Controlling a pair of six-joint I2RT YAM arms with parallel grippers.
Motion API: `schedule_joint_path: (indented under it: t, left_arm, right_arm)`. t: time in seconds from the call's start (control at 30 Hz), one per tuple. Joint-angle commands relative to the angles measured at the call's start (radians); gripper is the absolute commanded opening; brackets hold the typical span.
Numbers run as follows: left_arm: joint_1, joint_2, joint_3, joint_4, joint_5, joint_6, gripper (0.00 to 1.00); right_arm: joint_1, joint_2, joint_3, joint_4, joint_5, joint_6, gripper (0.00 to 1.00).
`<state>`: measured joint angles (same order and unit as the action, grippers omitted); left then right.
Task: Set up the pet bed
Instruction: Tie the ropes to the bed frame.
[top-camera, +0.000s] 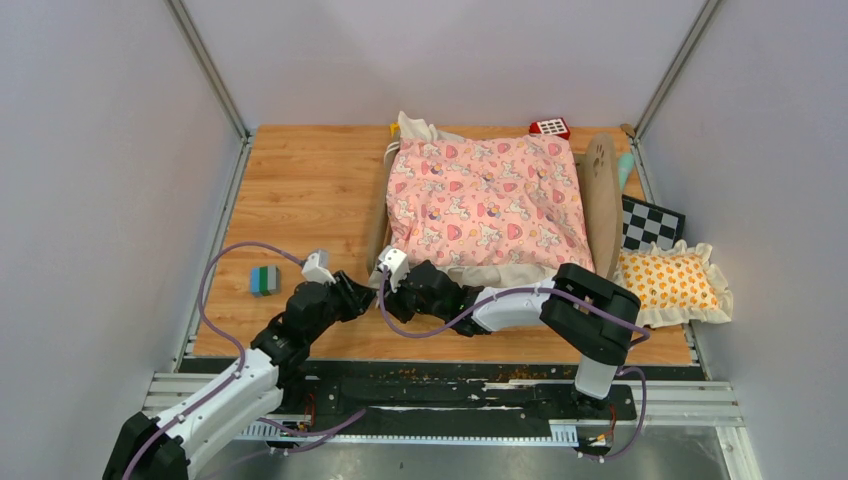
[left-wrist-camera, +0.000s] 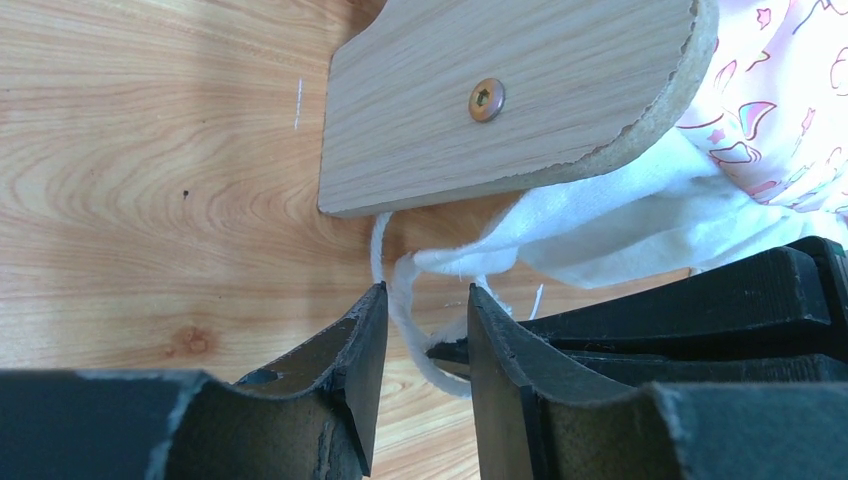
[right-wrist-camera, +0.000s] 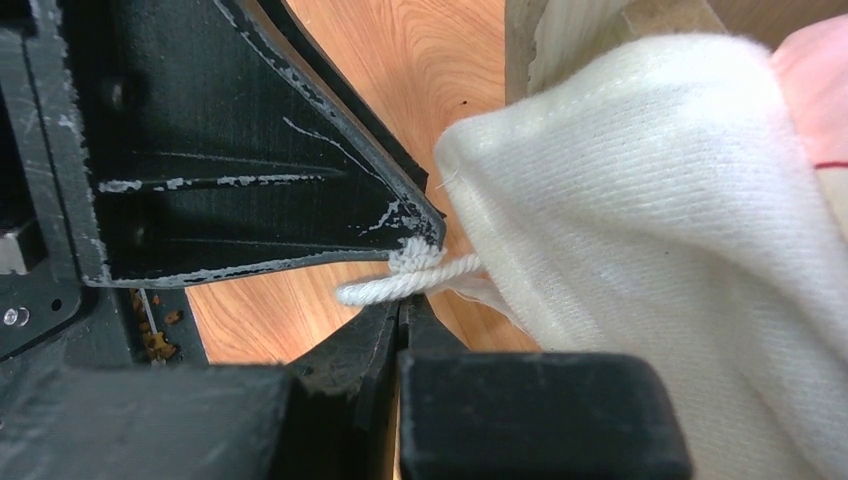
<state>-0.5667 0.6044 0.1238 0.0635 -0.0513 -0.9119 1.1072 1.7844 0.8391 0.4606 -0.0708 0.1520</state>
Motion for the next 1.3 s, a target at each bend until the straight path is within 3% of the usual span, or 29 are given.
schedule_joint_path:
  t: [0.0,0.57,0.73,1.0,1.1,1.27]
  left_arm:
    - [0.006,0.023,-0.010,0.070,0.016,0.000,0.43]
    - [0.005,0.015,-0.013,0.078,0.031,0.002,0.24]
    - [0.006,0.003,-0.013,0.071,0.029,0.004,0.23]
    - [0.005,0.009,-0.009,0.067,0.031,0.010,0.36]
    - [0.006,0.012,-0.010,0.062,0.028,0.010,0.50]
    - [0.005,0.014,-0.011,0.060,0.027,0.011,0.54]
  right_arm:
    - [0.002,0.001,0.036,0.016,-0.015,0.001,0.00]
    - [0.002,0.025,0.071,-0.019,-0.030,-0.006,0.00]
    - [0.002,0.029,0.075,-0.030,-0.019,-0.005,0.00]
    - [0.002,0.033,0.074,-0.031,-0.015,0.001,0.00]
    - [0.001,0.033,0.077,-0.033,-0.015,0.001,0.00]
    - [0.002,0.033,0.075,-0.030,-0.018,0.001,0.00]
